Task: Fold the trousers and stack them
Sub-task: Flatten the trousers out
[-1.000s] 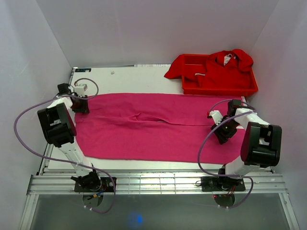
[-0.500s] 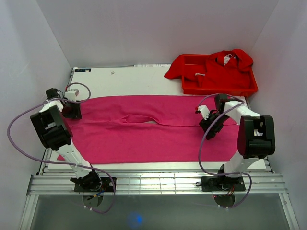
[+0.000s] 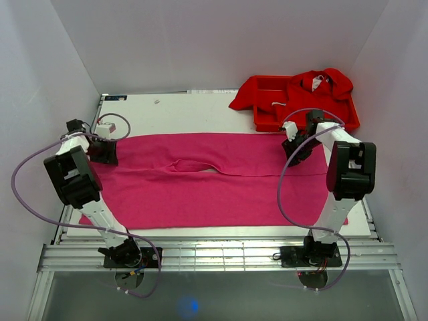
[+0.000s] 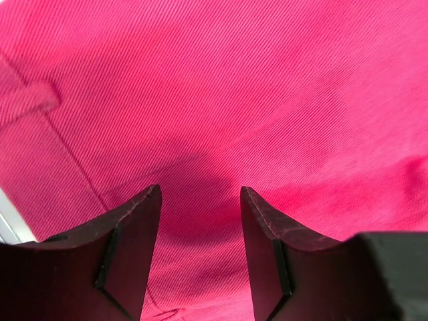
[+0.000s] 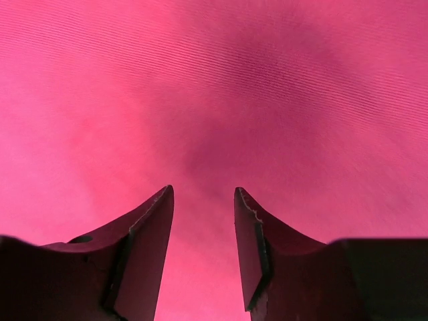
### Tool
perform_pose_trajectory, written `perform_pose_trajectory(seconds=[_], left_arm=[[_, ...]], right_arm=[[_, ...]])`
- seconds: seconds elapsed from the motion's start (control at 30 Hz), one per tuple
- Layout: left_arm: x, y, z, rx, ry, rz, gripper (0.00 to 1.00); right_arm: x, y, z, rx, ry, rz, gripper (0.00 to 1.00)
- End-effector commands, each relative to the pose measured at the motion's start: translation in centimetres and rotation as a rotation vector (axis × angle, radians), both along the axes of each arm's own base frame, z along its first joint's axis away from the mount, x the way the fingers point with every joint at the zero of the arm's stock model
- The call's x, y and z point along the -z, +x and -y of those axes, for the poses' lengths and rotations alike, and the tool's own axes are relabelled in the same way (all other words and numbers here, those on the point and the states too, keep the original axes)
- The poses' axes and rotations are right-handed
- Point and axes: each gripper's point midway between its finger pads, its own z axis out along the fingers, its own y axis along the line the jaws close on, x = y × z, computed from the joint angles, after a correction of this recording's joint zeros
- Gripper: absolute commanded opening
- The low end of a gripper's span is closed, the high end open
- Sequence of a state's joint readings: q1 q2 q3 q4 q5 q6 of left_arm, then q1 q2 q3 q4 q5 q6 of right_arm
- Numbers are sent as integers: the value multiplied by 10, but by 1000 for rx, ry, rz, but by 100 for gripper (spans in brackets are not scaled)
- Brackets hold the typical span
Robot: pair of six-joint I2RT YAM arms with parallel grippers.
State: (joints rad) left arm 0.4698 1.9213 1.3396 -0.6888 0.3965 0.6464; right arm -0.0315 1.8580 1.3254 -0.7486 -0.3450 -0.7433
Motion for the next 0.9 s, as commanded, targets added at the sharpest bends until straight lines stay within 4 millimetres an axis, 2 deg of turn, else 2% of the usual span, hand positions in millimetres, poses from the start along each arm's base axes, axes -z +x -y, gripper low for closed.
perform_pose_trajectory(seconds=[0.0, 0.07, 0.2, 0.27, 0.37, 0.43, 0.53, 0.67, 0.73, 0.77, 0.8, 0.83, 0.87], left_arm=[[-15, 12, 5, 11, -8, 29, 61], [-4, 8, 14, 37, -22, -19, 59], [12, -10, 27, 104, -9, -76, 56], [21, -24, 26, 129, 10, -117, 53], [30, -43, 30, 186, 13, -171, 50], [28, -49, 32, 222, 15, -173, 48], [23, -55, 40, 255, -5, -175, 47], [14, -61, 47, 314, -25, -170, 45], [0, -53, 45, 315, -13, -120, 52], [-8, -46, 45, 316, -15, -84, 55], [-19, -40, 44, 305, -21, -44, 57], [-47, -22, 47, 313, -33, 65, 61], [-65, -13, 50, 320, -46, 129, 64]], right_arm=[[30, 1, 13, 12, -82, -39, 47], [49, -10, 20, -13, -127, -54, 45], [70, -41, 43, -50, -224, -97, 39], [73, -61, 51, -52, -226, -123, 39], [72, -76, 67, -79, -259, -118, 38], [70, -81, 79, -70, -269, -123, 38], [63, -83, 84, -64, -248, -131, 38], [45, -80, 82, -67, -186, -103, 37], [27, -70, 71, -70, -109, -59, 42], [11, -62, 68, -56, -84, -11, 43], [-3, -53, 56, -57, -17, 37, 46], [-26, -35, 53, -53, 9, 109, 50], [-50, -25, 52, -41, 31, 186, 53]])
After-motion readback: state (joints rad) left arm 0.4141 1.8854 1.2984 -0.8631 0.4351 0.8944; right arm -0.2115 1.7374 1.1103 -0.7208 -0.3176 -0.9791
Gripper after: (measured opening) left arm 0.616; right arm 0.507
